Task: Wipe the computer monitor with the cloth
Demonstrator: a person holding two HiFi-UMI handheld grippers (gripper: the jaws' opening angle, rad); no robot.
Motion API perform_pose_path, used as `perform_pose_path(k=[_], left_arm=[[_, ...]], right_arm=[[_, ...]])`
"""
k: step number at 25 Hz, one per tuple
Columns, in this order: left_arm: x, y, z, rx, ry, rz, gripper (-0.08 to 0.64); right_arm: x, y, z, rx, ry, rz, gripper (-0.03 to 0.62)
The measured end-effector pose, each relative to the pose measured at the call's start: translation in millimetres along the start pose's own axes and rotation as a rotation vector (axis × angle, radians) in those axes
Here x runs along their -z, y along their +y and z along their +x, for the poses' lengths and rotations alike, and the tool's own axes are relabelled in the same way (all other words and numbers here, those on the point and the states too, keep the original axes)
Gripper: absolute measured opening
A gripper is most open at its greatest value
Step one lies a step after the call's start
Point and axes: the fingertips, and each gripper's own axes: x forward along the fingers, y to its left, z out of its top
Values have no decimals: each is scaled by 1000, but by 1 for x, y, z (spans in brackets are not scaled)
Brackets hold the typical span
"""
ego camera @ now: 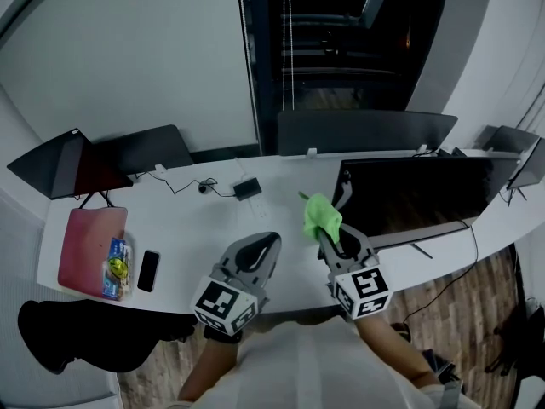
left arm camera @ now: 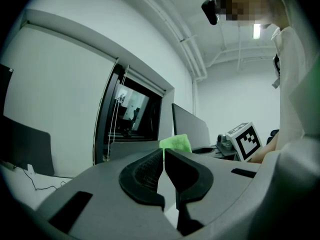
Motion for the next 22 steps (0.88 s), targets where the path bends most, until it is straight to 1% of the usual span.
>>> perform_pose_path(k=[12,22], left_arm=[[6,-3,0,10,10,6,25],[10,-5,-3,13,17,8,25]], right_arm=[[23,2,0,11,37,-1,69],[56,6,1,16,111,-23,69]])
